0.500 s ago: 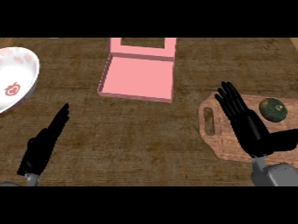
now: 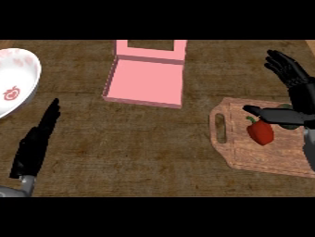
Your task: Pick the bell pepper from the cutting board and place it in the cardboard box
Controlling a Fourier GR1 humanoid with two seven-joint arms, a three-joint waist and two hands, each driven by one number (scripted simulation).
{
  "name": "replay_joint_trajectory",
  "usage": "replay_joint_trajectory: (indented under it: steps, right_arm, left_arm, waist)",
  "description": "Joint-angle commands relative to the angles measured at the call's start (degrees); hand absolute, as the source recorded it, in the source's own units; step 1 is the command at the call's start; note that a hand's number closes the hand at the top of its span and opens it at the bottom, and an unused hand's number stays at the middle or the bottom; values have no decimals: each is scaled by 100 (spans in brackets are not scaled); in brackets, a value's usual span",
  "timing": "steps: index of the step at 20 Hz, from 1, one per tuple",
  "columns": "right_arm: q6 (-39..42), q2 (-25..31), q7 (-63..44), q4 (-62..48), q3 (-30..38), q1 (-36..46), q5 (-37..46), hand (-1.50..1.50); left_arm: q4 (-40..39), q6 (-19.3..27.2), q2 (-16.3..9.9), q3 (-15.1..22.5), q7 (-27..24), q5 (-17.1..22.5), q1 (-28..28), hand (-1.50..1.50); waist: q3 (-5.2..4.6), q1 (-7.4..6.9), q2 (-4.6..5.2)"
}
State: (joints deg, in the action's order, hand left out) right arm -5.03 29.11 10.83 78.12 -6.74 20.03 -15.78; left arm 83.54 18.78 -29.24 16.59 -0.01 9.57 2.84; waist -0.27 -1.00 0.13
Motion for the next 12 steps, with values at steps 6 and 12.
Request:
replay_joint_trajectory:
  steps: [6, 12]
  right_arm:
    - [119, 66, 1238, -1522, 553, 393, 524, -150]
    - [719, 1551, 596, -1153, -222, 316, 1686, -150]
  left_arm:
    - [794, 200, 77, -67, 604, -286, -262, 0]
    - [411, 123, 67, -235, 422, -174, -205, 0]
  waist:
    - [31, 29, -12]
    - [13, 103, -44]
